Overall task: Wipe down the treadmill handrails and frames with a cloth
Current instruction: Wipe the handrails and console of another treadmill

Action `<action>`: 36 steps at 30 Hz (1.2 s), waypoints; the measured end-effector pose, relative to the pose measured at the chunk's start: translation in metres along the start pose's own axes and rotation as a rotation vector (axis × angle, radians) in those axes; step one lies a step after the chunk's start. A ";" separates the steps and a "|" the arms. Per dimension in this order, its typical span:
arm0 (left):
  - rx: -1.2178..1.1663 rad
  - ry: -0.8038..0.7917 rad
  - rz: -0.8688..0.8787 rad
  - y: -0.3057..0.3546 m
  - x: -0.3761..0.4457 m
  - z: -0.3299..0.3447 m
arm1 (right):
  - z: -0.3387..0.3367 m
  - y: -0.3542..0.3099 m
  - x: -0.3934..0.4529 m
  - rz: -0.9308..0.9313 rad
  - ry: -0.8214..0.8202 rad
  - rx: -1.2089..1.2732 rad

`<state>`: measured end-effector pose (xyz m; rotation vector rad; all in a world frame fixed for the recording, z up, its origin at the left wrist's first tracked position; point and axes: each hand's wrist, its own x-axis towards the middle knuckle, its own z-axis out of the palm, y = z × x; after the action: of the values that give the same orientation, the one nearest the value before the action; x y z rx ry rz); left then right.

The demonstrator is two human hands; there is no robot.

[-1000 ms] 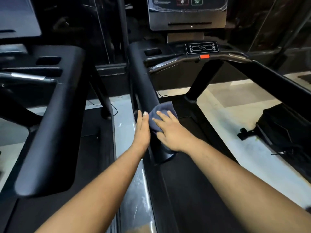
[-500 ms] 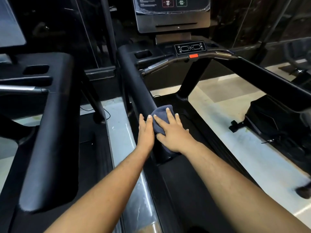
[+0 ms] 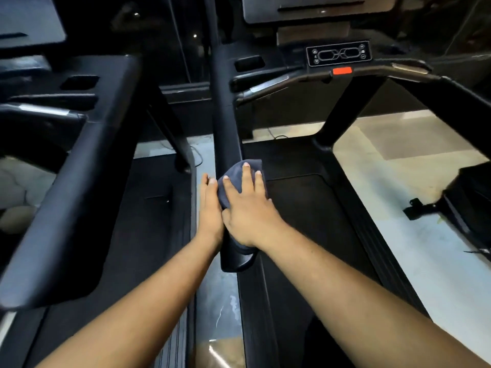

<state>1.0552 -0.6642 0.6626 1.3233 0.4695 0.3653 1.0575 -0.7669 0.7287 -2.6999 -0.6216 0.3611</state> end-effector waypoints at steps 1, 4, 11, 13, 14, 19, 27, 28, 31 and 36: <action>0.025 0.040 -0.012 0.003 -0.006 -0.002 | 0.003 -0.001 -0.001 -0.018 0.020 0.007; 0.097 0.102 -0.153 -0.025 -0.006 -0.018 | 0.003 0.009 -0.006 -0.091 0.056 0.069; 0.363 0.273 -0.179 0.042 -0.071 0.034 | 0.026 0.039 -0.034 -0.177 0.042 0.490; 0.416 0.259 -0.168 0.041 -0.073 0.039 | 0.029 0.044 -0.023 -0.162 -0.007 0.710; 0.459 0.229 -0.165 0.040 -0.072 0.042 | 0.030 0.047 -0.011 -0.121 -0.027 0.855; 0.737 0.010 -0.078 0.036 -0.062 0.050 | 0.040 0.058 0.034 0.125 -0.108 1.328; 0.927 -0.082 0.011 0.031 -0.062 0.045 | 0.072 0.059 0.020 0.112 -0.048 1.432; 0.930 -0.096 0.018 0.030 -0.062 0.044 | 0.062 0.060 0.043 0.144 -0.062 1.416; 0.931 -0.110 0.031 0.026 -0.062 0.040 | 0.054 0.059 0.070 0.200 -0.054 1.438; 0.827 -0.074 0.058 0.020 -0.053 0.033 | 0.058 0.054 -0.010 -0.006 -0.005 1.324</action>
<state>1.0273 -0.7145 0.6938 2.1473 0.5442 0.1638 1.0505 -0.8010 0.6565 -1.4214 -0.2152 0.5231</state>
